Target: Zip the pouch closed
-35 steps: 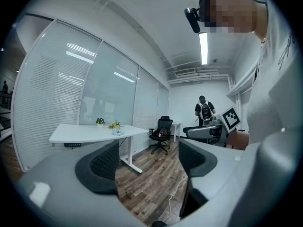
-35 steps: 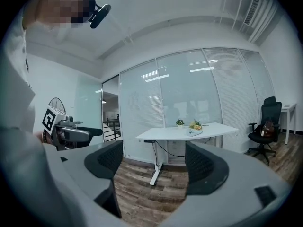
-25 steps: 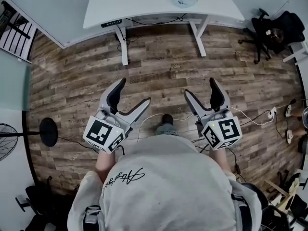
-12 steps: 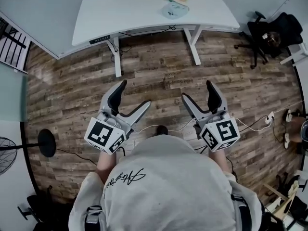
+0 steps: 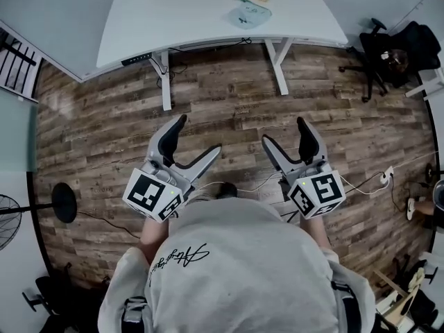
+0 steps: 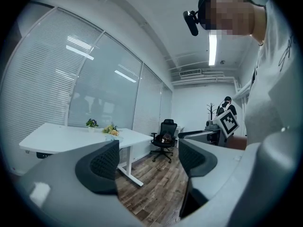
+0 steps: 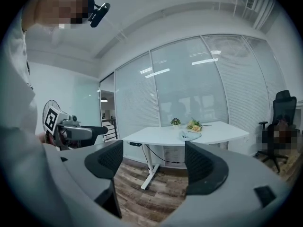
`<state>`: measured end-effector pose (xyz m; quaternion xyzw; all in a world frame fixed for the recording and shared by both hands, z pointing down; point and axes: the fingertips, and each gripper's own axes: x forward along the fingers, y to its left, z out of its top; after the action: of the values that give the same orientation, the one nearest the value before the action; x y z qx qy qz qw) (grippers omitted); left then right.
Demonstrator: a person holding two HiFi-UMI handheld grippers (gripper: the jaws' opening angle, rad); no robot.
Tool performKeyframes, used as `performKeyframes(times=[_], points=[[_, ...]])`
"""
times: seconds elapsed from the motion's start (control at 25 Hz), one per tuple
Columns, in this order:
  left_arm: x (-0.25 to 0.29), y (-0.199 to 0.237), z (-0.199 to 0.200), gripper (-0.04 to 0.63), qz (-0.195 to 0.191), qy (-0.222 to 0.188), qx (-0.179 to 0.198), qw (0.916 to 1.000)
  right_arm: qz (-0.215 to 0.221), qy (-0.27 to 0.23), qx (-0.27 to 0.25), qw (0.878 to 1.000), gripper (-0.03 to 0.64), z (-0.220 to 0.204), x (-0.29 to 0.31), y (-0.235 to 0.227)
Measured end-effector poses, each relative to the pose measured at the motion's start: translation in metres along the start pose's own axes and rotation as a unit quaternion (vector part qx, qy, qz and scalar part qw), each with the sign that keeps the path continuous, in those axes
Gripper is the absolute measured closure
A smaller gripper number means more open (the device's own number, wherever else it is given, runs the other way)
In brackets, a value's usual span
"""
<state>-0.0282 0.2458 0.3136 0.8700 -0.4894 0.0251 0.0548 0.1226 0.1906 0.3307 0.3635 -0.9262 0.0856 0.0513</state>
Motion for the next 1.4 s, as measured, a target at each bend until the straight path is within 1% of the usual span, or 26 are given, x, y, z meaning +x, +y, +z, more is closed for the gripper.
performKeyframes(times=[0.2, 0.4, 0.6, 0.8, 1.12, 1.2, 1.28, 1.4], points=[[-0.008, 0.008, -0.009, 0.218, 0.005, 0.015, -0.009, 0.9998, 0.014, -0.005, 0.009, 1.000, 0.229, -0.002, 0.010, 0.010], [0.003, 0.015, 0.006, 0.218, -0.003, 0.006, 0.000, 1.0000, 0.015, -0.004, 0.020, 1.000, 0.233, 0.001, 0.016, 0.008], [0.009, 0.011, 0.008, 0.221, -0.014, 0.006, 0.004, 0.9999, 0.014, -0.010, 0.021, 1.000, 0.236, 0.002, 0.014, 0.002], [0.013, 0.010, 0.003, 0.230, -0.015, 0.010, 0.000, 0.9998, 0.024, -0.011, 0.020, 0.999, 0.238, 0.005, 0.014, 0.005], [0.031, -0.004, 0.011, 0.233, -0.023, 0.001, 0.005, 0.9997, 0.023, -0.013, 0.015, 1.000, 0.241, 0.007, 0.006, -0.016], [0.031, -0.007, 0.011, 0.233, -0.023, 0.002, 0.004, 0.9997, 0.023, -0.013, 0.015, 1.000, 0.241, 0.006, 0.006, -0.019], [0.029, -0.009, 0.005, 0.233, -0.021, 0.012, 0.003, 0.9997, 0.025, -0.010, 0.019, 0.999, 0.241, 0.004, 0.006, -0.020], [0.026, -0.001, 0.001, 0.233, -0.010, 0.019, -0.001, 0.9998, 0.033, -0.009, 0.020, 0.999, 0.242, 0.002, 0.010, -0.019]])
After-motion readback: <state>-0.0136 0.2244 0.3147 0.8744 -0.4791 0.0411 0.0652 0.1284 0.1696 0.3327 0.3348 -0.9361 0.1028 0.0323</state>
